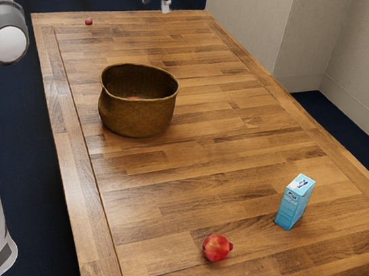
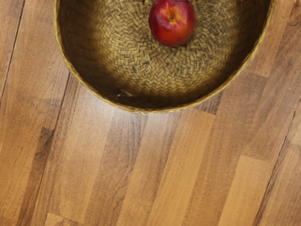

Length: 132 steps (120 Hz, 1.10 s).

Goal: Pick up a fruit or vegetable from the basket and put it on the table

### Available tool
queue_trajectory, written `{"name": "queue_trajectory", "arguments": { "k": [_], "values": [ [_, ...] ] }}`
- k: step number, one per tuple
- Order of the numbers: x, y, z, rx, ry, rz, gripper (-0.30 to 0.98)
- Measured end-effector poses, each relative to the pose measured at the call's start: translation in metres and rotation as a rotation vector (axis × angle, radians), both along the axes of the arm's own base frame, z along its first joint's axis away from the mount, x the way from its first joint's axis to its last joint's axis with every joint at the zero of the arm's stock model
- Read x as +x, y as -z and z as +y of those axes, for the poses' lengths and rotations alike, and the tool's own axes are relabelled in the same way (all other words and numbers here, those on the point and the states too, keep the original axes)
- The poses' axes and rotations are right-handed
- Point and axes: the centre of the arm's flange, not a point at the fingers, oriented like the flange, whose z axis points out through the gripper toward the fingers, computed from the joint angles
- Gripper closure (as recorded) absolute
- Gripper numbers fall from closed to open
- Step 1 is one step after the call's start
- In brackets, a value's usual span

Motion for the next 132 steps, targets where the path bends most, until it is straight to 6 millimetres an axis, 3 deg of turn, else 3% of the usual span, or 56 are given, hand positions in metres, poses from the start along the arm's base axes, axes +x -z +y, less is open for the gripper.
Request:
{"name": "queue_trajectory", "arguments": {
  "k": [8, 17, 21, 31, 42, 72, 90, 109, 132],
  "values": [
    [-0.014, 0.008, 0.026, -0.013, -0.054, 0.016, 0.0],
    [-0.041, 0.027, 0.028, -0.041, -0.055, 0.035, 0.0],
    [-0.042, 0.041, 0.014, -0.049, -0.024, 0.055, 0.0],
    [-0.034, 0.08, -0.052, -0.032, 0.11, 0.098, 0.0],
    [-0.033, 0.108, -0.068, 0.01, 0.136, 0.104, 0.0],
    [-0.023, 0.142, -0.063, 0.078, 0.126, 0.048, 0.0],
    [-0.038, 0.15, -0.05, 0.081, 0.104, 0.011, 0.0],
    [-0.037, 0.173, -0.024, 0.089, 0.064, 0.028, 0.0],
    [-0.034, 0.208, -0.024, 0.089, 0.071, 0.046, 0.0]
  ]
}}
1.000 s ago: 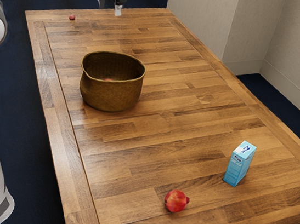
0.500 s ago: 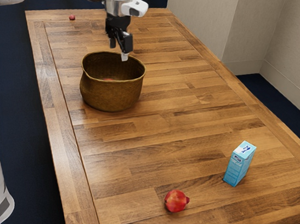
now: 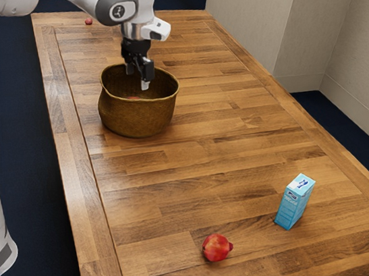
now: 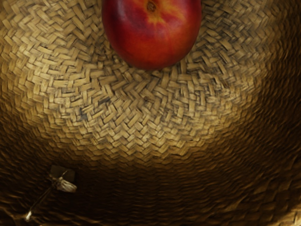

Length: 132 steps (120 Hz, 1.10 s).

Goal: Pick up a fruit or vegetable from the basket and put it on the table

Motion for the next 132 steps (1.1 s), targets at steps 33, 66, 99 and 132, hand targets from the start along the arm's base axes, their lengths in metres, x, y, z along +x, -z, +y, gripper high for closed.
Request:
{"name": "queue_trajectory", "arguments": {
  "k": [33, 66, 99, 132],
  "values": [
    [0.002, 0.024, 0.008, 0.003, -0.011, -0.008, 0.0],
    [0.001, 0.044, 0.009, 0.0, -0.013, -0.006, 0.0],
    [0.004, 0.061, 0.009, 0.004, -0.012, 0.011, 0.0],
    [0.0, 0.064, 0.023, 0.018, -0.03, 0.016, 0.0]
  ]
}}
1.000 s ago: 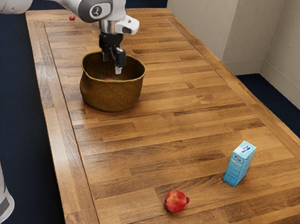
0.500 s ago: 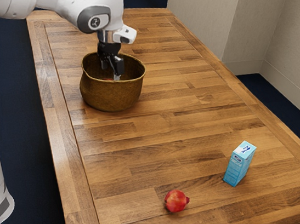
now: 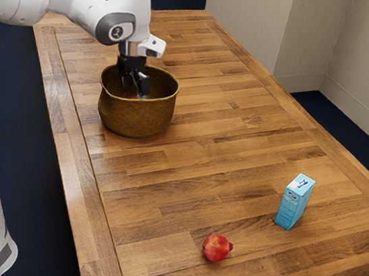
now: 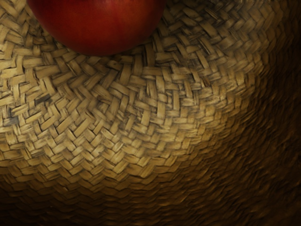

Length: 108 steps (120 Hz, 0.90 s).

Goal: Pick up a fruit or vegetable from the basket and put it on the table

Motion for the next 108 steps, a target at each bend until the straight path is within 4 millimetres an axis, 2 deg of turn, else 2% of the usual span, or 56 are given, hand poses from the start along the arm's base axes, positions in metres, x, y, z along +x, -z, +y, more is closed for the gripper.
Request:
{"name": "queue_trajectory", "arguments": {
  "k": [70, 108],
  "values": [
    [0.001, 0.006, -0.001, 0.002, 0.002, 0.009, 0.0],
    [0.005, 0.007, -0.008, 0.001, 0.018, 0.011, 0.0]
  ]
}}
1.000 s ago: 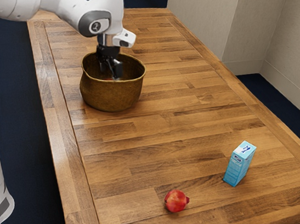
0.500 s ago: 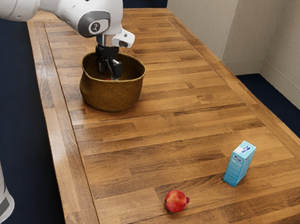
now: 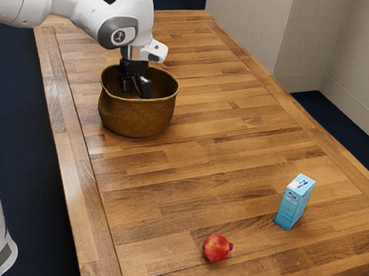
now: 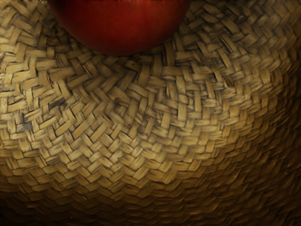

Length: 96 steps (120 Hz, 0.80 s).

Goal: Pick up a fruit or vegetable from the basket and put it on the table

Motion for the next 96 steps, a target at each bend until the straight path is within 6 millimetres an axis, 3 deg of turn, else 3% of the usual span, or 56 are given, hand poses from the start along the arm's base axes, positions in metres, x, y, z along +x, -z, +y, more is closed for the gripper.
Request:
{"name": "queue_trajectory", "arguments": {
  "k": [19, 56, 77, 96],
  "values": [
    [0.001, 0.007, -0.008, -0.003, 0.013, 0.011, 0.0],
    [0.007, 0.021, -0.002, 0.001, 0.003, 0.032, 0.01],
    [0.008, 0.022, 0.0, -0.001, -0.003, 0.031, 0.27],
    [0.005, 0.018, 0.004, 0.005, -0.011, 0.023, 0.4]
  ]
}}
